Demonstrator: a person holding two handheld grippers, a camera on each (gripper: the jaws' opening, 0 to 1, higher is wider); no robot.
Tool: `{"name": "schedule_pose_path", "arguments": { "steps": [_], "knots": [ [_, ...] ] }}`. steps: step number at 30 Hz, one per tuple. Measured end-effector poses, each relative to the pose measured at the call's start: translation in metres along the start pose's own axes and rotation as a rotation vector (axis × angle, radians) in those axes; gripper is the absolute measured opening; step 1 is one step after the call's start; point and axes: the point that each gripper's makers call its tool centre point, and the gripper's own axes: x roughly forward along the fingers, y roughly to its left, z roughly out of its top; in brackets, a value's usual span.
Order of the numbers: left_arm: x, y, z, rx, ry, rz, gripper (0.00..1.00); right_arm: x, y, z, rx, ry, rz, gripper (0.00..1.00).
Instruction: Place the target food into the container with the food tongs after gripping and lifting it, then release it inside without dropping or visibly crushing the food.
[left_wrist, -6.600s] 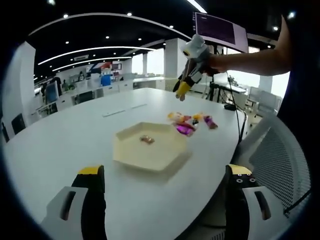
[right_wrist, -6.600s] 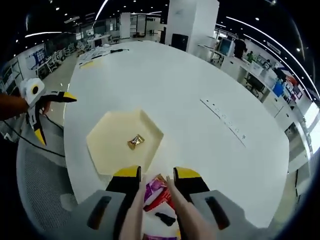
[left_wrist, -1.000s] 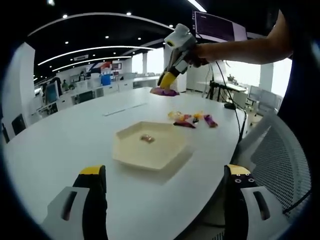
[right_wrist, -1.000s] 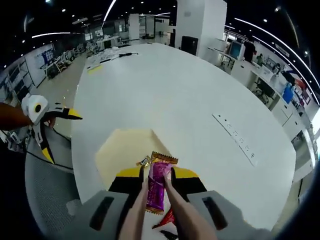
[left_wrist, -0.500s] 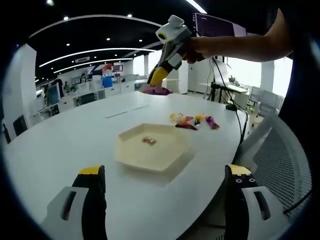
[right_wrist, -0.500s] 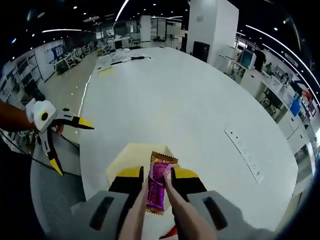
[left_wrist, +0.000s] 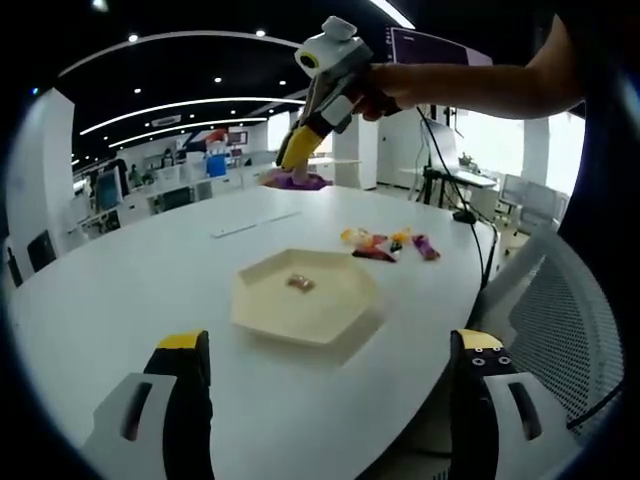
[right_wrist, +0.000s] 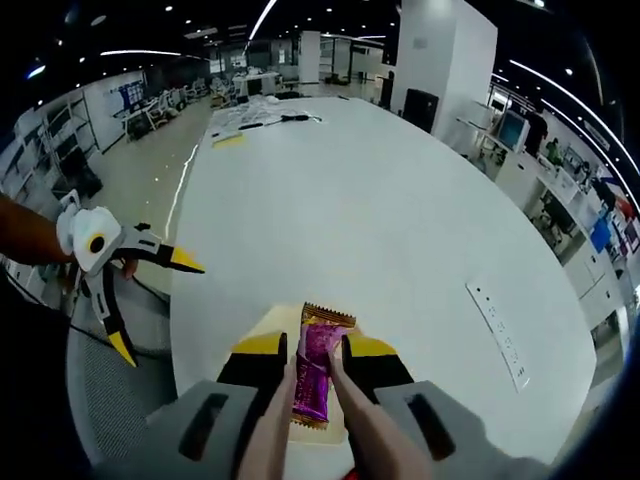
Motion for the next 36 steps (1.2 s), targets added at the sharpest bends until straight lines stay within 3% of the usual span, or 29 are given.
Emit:
{"name": "schedule_pose_path", "arguments": {
  "steps": [7,12,36],
  "knots": [
    [0.000,0.001,0.000,-0.003,0.000,0.002,0.97,0.002,0.002,0.005,-0.022,-0.008,0.008,0.22],
    [0.000,0.001,0.000,-0.004,-0.001,0.001,0.97,0.002,0.004,0.007,0.014,-0.018,0.024,0.25],
    [0.000,-0.001,-0.001,0.000,0.006,-0.004,0.97,-0.014,0.005,-0.006,-0.030,-0.023,0.023,0.26]
  ]
}}
